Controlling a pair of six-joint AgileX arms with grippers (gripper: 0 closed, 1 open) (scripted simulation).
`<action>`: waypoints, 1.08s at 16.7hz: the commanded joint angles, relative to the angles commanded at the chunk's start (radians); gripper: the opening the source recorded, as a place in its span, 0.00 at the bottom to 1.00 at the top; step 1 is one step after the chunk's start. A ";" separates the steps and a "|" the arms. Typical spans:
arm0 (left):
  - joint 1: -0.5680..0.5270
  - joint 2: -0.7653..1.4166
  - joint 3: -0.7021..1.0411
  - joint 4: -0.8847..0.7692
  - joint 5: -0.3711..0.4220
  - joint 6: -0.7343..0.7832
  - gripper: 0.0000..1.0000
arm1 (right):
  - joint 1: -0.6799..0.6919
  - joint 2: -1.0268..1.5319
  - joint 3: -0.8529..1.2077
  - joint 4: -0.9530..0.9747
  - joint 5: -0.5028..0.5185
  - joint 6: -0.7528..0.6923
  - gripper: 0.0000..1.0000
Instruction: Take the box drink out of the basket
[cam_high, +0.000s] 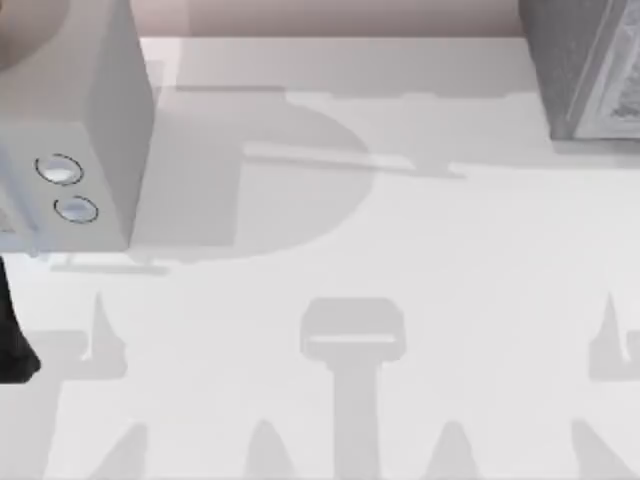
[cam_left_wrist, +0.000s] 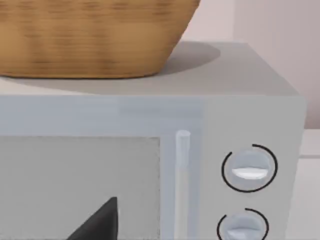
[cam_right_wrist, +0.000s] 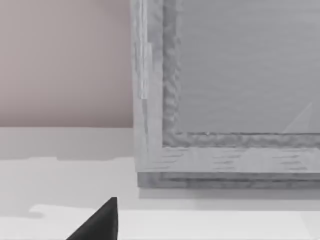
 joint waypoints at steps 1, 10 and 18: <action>0.000 0.000 0.000 0.000 0.000 0.000 1.00 | 0.000 0.000 0.000 0.000 0.000 0.000 1.00; 0.073 0.340 0.216 0.101 0.089 0.003 1.00 | 0.000 0.000 0.000 0.000 0.000 0.000 1.00; 0.206 0.974 0.637 0.320 0.244 0.013 1.00 | 0.000 0.000 0.000 0.000 0.000 0.000 1.00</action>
